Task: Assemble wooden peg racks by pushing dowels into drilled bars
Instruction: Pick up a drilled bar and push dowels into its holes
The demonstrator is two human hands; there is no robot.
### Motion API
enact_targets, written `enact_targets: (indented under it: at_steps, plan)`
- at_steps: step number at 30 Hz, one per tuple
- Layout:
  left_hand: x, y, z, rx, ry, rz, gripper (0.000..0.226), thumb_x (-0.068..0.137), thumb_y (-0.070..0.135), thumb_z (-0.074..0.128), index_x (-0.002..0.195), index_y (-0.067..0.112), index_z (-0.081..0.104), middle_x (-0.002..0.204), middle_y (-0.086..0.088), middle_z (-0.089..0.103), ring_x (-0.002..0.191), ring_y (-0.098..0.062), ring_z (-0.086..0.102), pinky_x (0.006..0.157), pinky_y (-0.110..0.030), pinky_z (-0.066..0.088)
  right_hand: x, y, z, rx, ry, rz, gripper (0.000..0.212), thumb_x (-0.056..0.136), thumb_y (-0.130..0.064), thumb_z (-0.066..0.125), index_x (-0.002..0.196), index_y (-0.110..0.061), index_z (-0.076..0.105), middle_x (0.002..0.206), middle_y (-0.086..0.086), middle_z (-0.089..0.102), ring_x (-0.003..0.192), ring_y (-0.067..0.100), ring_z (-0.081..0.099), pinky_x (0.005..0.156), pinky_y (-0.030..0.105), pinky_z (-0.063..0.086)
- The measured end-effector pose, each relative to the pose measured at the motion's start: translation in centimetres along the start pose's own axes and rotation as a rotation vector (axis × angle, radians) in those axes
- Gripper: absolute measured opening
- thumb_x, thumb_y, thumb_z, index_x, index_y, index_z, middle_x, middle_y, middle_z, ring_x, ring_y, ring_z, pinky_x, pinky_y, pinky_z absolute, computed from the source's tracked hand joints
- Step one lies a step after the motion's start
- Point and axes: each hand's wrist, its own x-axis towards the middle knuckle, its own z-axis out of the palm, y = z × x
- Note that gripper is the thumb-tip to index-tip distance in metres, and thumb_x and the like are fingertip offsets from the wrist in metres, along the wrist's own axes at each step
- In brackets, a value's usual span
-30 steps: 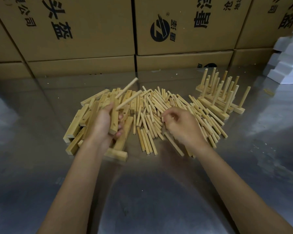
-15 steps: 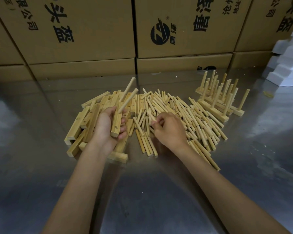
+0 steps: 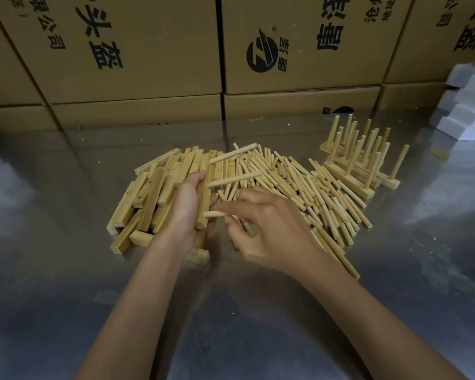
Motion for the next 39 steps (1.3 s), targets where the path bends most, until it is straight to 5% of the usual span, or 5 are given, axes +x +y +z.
enact_targets:
  at_steps: [16, 22, 26, 33, 39]
  plan:
    - [-0.2, -0.7, 1.5, 0.144, 0.016, 0.168, 0.028, 0.103, 0.047, 0.040, 0.094, 0.025, 0.055, 0.055, 0.010, 0.047, 0.050, -0.010, 0.042, 0.052, -0.027, 0.035, -0.2, 0.7, 0.0, 0.211, -0.121, 0.106, 0.020, 0.090, -0.016, 0.062, 0.100, -0.024, 0.079, 0.079, -0.014, 0.069, 0.057, -0.003, 0.049, 0.058, 0.009, 0.031]
    - [-1.0, -0.3, 2.1, 0.173, -0.018, 0.327, 0.022, 0.099, 0.050, 0.037, 0.091, 0.032, 0.048, 0.087, -0.001, 0.053, 0.121, -0.053, 0.045, 0.098, -0.065, 0.044, 0.1, 0.9, -0.1, 0.564, -0.222, 0.403, 0.012, 0.093, -0.018, 0.067, 0.096, -0.021, 0.079, 0.085, -0.009, 0.075, 0.086, 0.011, 0.069, 0.086, 0.038, 0.056]
    - [-0.6, -0.5, 1.9, 0.195, -0.032, 0.351, 0.024, 0.107, 0.043, 0.035, 0.096, 0.029, 0.051, 0.103, -0.008, 0.057, 0.090, -0.007, 0.043, 0.079, -0.037, 0.051, 0.8, 1.7, -1.9, 0.703, -0.325, 0.497, 0.007, 0.090, -0.028, 0.072, 0.090, -0.025, 0.079, 0.073, -0.015, 0.072, 0.064, 0.002, 0.062, 0.064, 0.021, 0.048]
    - [0.0, -0.6, 0.8, -0.017, 0.012, 0.250, 0.024, 0.107, 0.044, 0.039, 0.110, 0.025, 0.053, 0.076, 0.006, 0.064, 0.061, -0.008, 0.061, 0.052, -0.028, 0.043, 0.7, 4.6, -4.1, 0.946, -0.273, 0.772, 0.026, 0.083, -0.039, 0.078, 0.104, -0.023, 0.075, 0.080, 0.003, 0.069, 0.061, 0.013, 0.056, 0.051, 0.025, 0.048]
    - [-0.2, -2.0, 2.6, 0.000, -0.098, 0.228, 0.028, 0.104, 0.043, 0.045, 0.123, 0.023, 0.049, 0.107, -0.006, 0.071, 0.092, -0.024, 0.074, 0.055, -0.030, 0.054, 0.7, 4.5, -2.6, 0.813, -0.203, 0.737, 0.013, 0.084, -0.033, 0.079, 0.094, -0.025, 0.078, 0.080, -0.007, 0.074, 0.066, 0.005, 0.064, 0.057, 0.020, 0.052]
